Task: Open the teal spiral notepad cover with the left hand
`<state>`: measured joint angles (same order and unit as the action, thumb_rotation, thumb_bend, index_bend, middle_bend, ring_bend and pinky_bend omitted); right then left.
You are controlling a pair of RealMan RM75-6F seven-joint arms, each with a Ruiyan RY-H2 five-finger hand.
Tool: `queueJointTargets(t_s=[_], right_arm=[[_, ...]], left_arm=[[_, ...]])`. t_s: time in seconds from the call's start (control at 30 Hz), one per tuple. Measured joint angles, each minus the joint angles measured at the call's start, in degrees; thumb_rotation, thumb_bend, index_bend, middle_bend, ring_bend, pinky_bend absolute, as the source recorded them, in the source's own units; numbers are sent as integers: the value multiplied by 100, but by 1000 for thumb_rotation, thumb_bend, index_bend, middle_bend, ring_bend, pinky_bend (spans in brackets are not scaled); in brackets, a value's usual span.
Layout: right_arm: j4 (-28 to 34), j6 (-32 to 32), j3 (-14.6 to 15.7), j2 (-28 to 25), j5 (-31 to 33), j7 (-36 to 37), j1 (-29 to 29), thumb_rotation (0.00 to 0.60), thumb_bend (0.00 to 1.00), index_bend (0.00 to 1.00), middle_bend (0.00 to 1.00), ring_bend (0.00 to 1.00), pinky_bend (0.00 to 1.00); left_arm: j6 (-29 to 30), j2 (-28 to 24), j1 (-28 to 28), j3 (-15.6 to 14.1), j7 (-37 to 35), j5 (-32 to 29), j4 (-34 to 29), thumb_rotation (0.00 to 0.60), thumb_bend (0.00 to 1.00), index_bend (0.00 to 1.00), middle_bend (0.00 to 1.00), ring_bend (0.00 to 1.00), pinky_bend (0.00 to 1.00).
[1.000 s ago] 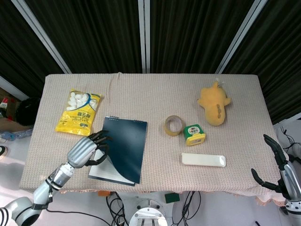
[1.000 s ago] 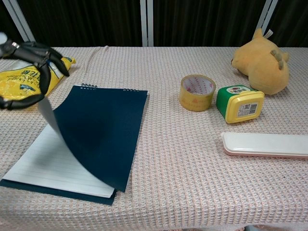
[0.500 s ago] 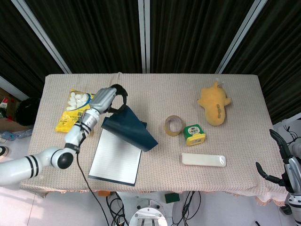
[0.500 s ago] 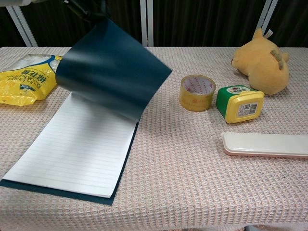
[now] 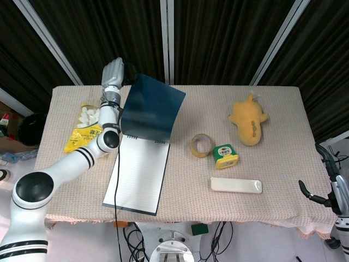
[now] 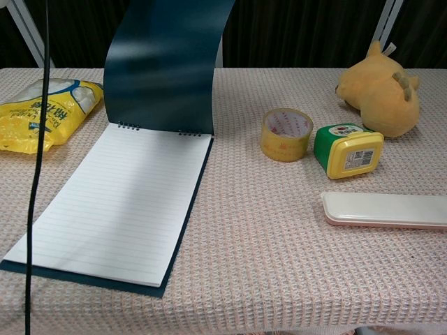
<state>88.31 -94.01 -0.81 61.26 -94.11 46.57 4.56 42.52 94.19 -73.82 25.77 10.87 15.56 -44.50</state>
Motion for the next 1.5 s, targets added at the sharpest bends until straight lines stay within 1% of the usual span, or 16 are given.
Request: queueJointTargets(t_s=[0.13,0.17,0.27,0.3,0.33,0.37,0.4,0.47,0.5,0.53,0.77,0.93,1.03,1.23,1.37,1.5], right_arm=[[20,15,23,28,-68,-76,2,600,345,0,0,0,0],[23,18,28,35,-79,-86,2,600,345,0,0,0,0],[32,26,49,61,-127,-141,1,600,345,0,0,0,0],[33,23,53,71,-136,-160,-1,600,345,0,0,0,0],[35,16,56,83,-146,-182,-6,600,345,0,0,0,0],[36,9,57,91,-154,-195,-9,600,345,0,0,0,0],[38,3,59,95,-163,-204,-12,600,345,0,0,0,0],[48,-18,63,95,-186,-224,-20,600,345,0,0,0,0],[50,-31,65,96,-194,-233,-25,600,346,0,0,0,0],[56,-54,65,97,-205,-245,-33,600,345,0,0,0,0],[97,-170,78,83,-290,-315,-78,600,345,0,0,0,0],[4,-274,66,123,-318,-401,-118,600,346,0,0,0,0],[-136,-355,28,198,-299,-598,-152,600,345,0,0,0,0],[-553,-518,-48,395,-267,-1311,-236,600,331,0,0,0,0],[-779,-526,-37,494,-266,-1968,-292,600,313,0,0,0,0],[-930,-486,-22,618,-203,-2838,-371,600,301,0,0,0,0]], left_arm=[[243,286,8,279,174,-270,436,600,387,622,343,187,282],[308,323,19,324,233,-308,480,600,379,557,317,179,278],[360,350,105,464,406,-442,486,600,344,193,175,123,252],[310,325,146,497,415,-455,437,579,319,91,139,110,240],[254,295,190,531,405,-450,373,548,300,47,124,105,232],[198,255,251,563,359,-407,277,453,274,16,111,100,224],[188,225,298,579,304,-341,206,342,258,3,104,97,220],[257,147,421,607,150,-109,13,179,239,0,97,94,216],[302,107,481,620,74,10,-88,119,233,0,93,91,215],[356,65,545,633,-8,132,-196,91,231,0,90,89,214],[844,-264,1015,704,-596,1039,-955,70,231,0,66,59,197],[1077,-657,1383,543,-738,1684,-1791,77,228,9,44,31,162],[1234,-1103,1738,273,-740,2261,-2650,83,219,33,45,31,160],[1746,-2323,2764,-792,-530,4122,-4678,97,192,33,45,31,160],[2709,-2802,3807,-1806,-143,5851,-5208,44,166,33,74,31,147],[3988,-2860,5024,-2684,170,7014,-5203,0,158,34,75,29,145]])
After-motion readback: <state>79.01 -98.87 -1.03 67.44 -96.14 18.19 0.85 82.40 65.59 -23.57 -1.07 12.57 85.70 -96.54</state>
